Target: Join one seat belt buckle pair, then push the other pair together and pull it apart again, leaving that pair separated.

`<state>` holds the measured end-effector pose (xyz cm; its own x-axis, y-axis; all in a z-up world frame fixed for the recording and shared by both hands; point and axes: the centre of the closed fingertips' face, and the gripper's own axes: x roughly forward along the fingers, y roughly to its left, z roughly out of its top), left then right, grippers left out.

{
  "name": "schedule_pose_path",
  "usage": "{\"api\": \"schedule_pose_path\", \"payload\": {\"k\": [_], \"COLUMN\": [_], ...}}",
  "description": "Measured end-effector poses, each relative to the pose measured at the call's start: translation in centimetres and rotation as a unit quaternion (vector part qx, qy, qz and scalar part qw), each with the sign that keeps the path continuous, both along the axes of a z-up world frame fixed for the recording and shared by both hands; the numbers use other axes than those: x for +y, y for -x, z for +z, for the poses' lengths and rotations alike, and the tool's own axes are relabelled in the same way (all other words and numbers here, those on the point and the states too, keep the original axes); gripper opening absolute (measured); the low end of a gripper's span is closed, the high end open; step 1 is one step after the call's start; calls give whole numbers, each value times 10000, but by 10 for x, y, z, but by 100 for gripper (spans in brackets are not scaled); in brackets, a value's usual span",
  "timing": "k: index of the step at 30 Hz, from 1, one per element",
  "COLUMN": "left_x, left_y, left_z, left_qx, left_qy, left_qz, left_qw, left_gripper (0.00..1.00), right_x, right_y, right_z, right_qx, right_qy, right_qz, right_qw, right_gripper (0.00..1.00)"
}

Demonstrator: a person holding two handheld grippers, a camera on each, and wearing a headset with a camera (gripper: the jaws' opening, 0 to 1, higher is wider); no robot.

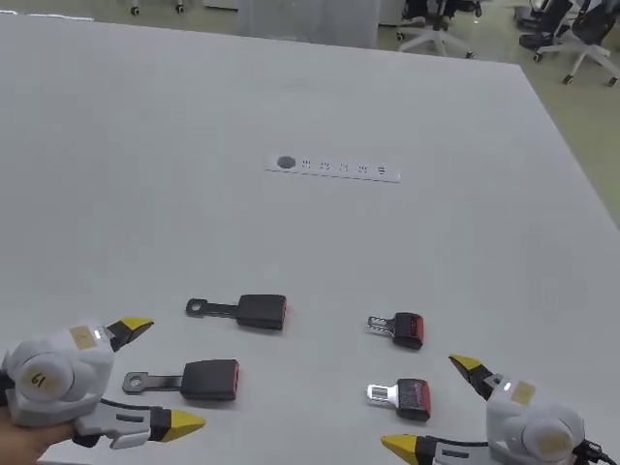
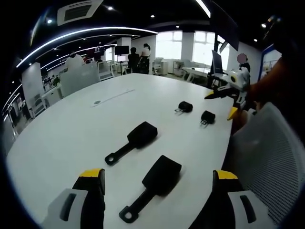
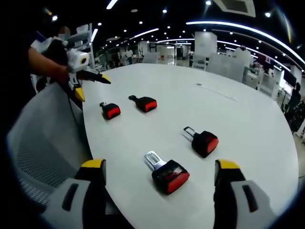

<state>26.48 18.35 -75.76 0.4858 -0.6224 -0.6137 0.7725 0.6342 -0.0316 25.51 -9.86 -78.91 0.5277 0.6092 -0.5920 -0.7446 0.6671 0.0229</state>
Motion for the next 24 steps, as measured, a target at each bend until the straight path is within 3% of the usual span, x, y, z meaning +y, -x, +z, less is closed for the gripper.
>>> {"api": "schedule_pose_path", "payload": {"k": [9, 24], "left_x": [-6, -12], "left_y": [-4, -14], "left_z": [-14, -50], "left_qx": [138, 372], "left_qy": [-190, -566], "left_qz": [-338, -884], "left_qw": [9992, 9938], "left_gripper": [92, 80], "right_x": [3, 2], "right_y": [2, -7], "right_z": [-7, -29], "right_qx": [279, 605], "right_qy": [-79, 157], "right_qz": [330, 930], "right_qw": [9990, 9937], "right_gripper": [91, 83]}}
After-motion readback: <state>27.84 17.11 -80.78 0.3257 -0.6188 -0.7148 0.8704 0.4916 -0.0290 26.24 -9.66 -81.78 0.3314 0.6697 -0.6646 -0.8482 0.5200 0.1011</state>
